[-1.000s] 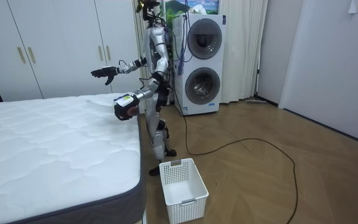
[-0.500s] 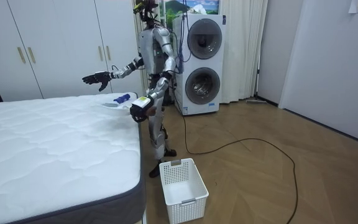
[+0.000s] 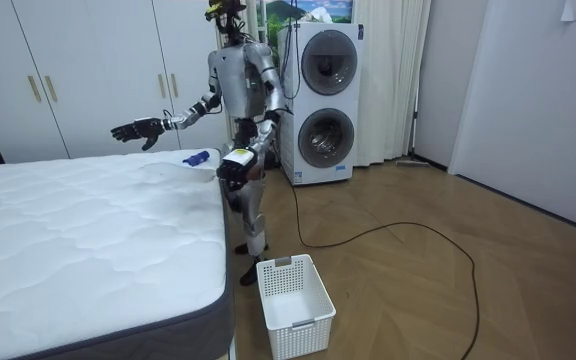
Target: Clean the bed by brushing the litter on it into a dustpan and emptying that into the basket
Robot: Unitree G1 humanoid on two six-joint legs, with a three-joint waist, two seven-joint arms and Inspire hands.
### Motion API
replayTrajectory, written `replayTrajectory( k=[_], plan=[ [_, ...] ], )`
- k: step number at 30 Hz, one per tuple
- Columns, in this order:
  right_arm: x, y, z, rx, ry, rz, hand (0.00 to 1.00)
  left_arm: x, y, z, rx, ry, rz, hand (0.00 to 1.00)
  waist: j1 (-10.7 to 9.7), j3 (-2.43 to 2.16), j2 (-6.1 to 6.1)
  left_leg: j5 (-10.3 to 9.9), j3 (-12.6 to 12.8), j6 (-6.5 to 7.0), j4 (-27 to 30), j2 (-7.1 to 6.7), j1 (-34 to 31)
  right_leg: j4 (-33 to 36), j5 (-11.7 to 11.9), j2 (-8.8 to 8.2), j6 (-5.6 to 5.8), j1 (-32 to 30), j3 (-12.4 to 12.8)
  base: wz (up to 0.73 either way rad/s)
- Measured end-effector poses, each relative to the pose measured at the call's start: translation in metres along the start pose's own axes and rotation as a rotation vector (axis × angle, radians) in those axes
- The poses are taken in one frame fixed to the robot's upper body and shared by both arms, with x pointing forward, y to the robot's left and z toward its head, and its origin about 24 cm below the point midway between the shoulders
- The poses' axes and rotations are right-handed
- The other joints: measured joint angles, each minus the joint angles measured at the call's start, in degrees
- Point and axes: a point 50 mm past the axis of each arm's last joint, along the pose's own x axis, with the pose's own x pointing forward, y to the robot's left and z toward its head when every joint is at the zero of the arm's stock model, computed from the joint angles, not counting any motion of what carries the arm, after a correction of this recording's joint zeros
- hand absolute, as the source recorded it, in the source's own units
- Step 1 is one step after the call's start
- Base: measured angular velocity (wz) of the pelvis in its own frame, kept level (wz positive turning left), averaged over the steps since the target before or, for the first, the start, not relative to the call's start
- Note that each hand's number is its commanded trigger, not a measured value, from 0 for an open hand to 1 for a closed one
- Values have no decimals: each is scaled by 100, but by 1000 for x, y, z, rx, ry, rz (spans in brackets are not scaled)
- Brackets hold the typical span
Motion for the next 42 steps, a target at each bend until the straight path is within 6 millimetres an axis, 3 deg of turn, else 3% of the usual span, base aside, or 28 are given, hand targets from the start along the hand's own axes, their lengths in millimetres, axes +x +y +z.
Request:
replayTrajectory(
  k=[2,3,4,5,6,7,8,10,11,13,14,15,16,17,18,19,20,22,25,26,27,28,29,30,31,32,35,42],
  plan=[
    [-5,-1,-6,-3,16,6,0,-1,-1,-1,1,1,-7,100,-4,14,-42,9,-300,-6,-58,-117,69,-77,24,46,77,185,-118,62],
    [-7,-5,-6,5,12,-4,0,0,1,1,0,-5,-12,100,-85,14,-88,78,-584,25,-93,-262,57,-69,4,57,119,207,-45,108],
    [-6,-10,-4,19,7,-22,0,1,2,3,-1,-17,-20,100,-202,15,-107,198,-1074,69,-136,-483,42,-54,-19,117,134,200,254,138],
    [-4,-14,-2,30,2,-41,0,1,2,4,2,-25,-27,100,-286,12,-114,274,-1642,126,-146,-745,57,-45,-61,217,114,139,728,115],
    [-4,-15,-2,33,2,-47,0,1,2,4,5,-25,-33,100,-307,9,-116,301,-1945,127,-150,-874,76,-40,-90,311,56,116,1022,89],
    [-4,-15,-2,32,2,-49,0,2,2,2,7,-21,-39,100,-325,5,-122,349,-2533,91,-215,-1036,127,-88,-144,643,-148,-3,1572,72],
    [-5,-14,-2,29,0,-47,0,3,4,0,7,-11,-43,100,-321,5,-119,427,-3047,-9,-385,-1110,195,-266,-113,955,-286,-135,1854,70],
    [-4,-15,-1,20,-7,-56,0,5,9,-2,18,-18,-32,100,-320,6,-117,604,-3525,-132,-562,-1109,223,-574,4,1271,-398,-367,2091,78],
    [-3,-16,-1,23,-7,-69,0,6,11,-3,25,-24,-28,100,-294,3,-124,703,-3562,-115,-542,-1129,169,-643,130,1301,-397,-446,2265,74],
    [-3,-17,-1,27,-5,-81,0,6,11,-3,27,-26,-30,100,-230,12,-142,722,-3425,-162,-410,-1202,135,-523,267,1172,-440,-460,2112,63],
    [-3,-19,0,43,-3,-89,0,6,11,-1,19,-36,-29,100,-262,25,-161,510,-2612,-196,-28,-997,-44,-460,352,867,-419,-484,1628,52],
    [-2,-19,1,55,-3,-89,0,6,10,0,14,-41,-31,100,-227,33,-164,303,-2138,-221,301,-813,-117,-402,356,776,-410,-503,1507,24],
    [-3,-18,3,64,-9,-82,0,3,8,-1,9,-46,-41,100,-144,22,-111,-191,-1615,-312,794,-395,-105,-259,344,629,-353,-550,1319,4],
    [-3,-16,5,69,-18,-69,0,3,8,0,5,-51,-38,100,-107,35,-30,-645,-1400,-429,868,-135,-94,-25,294,499,-256,-644,1162,13],
    [-4,-14,6,74,-20,-59,0,5,9,1,5,-54,-33,100,-119,48,35,-644,-1374,-407,863,-155,-149,106,272,446,-217,-699,1162,25],
    [-7,-8,4,82,-5,-21,0,5,10,-1,10,-46,-31,100,-122,84,-60,-582,-1541,-335,765,-332,-127,181,273,431,-158,-794,1309,48],
    [-10,-3,3,92,12,3,0,4,10,-3,22,-35,-34,100,-145,69,-138,-480,-1785,-240,627,-490,-123,72,314,464,-121,-794,1451,53],
    [-11,-3,0,113,30,8,0,3,8,-4,30,-31,-39,100,-159,53,-240,-335,-1942,-165,476,-601,-113,-69,399,535,-90,-751,1584,68],
    [-12,-2,-2,119,38,9,0,0,6,-6,34,-15,-49,100,-117,46,-262,-318,-2181,-131,476,-723,-68,-168,418,580,-63,-581,1535,57],
    [-13,-2,-5,116,44,9,0,0,6,-6,30,-10,-55,100,-118,51,-249,-303,-2223,-83,484,-758,-86,-197,406,548,-66,-500,1384,59],
    [-13,-2,-6,114,49,10,0,0,5,-6,29,-8,-60,100,-119,57,-239,-291,-2194,-62,485,-761,-107,-240,388,529,-58,-454,1301,69],
    [-15,-1,-9,114,59,12,0,0,4,-5,28,-8,-68,100,-165,57,-200,-267,-1760,1,494,-631,-184,-278,356,463,-42,-359,1069,98],
    [-18,0,-11,116,71,16,0,-1,4,-5,26,-8,-72,100,-280,63,-173,-300,-789,97,497,-328,-264,-251,253,418,0,-252,800,111],
    [-20,1,-14,117,80,18,0,-1,3,-4,26,-9,-75,100,-306,52,-162,-342,-428,186,499,-220,-250,-224,180,396,21,-236,716,83],
    [-21,1,-15,120,86,22,0,-3,0,-2,20,-1,-83,100,-233,49,-157,-408,-299,315,518,-203,-214,-107,69,355,37,-248,715,27],
    [-20,1,-14,125,84,30,0,-6,-3,-1,14,9,-98,100,-146,56,-130,-420,-384,345,482,-270,-162,-119,51,350,72,-256,767,13],
    [-21,2,-15,138,92,41,0,-6,-5,0,9,11,-107,100,-142,47,-119,-371,-563,433,386,-433,-127,-116,20,348,125,-228,951,39],
    [-24,5,-14,139,86,84,0,-7,-5,-1,8,15,-109,100,-64,47,-110,-386,-736,499,348,-549,-34,-142,-11,338,177,-35,944,18]
  ],
)
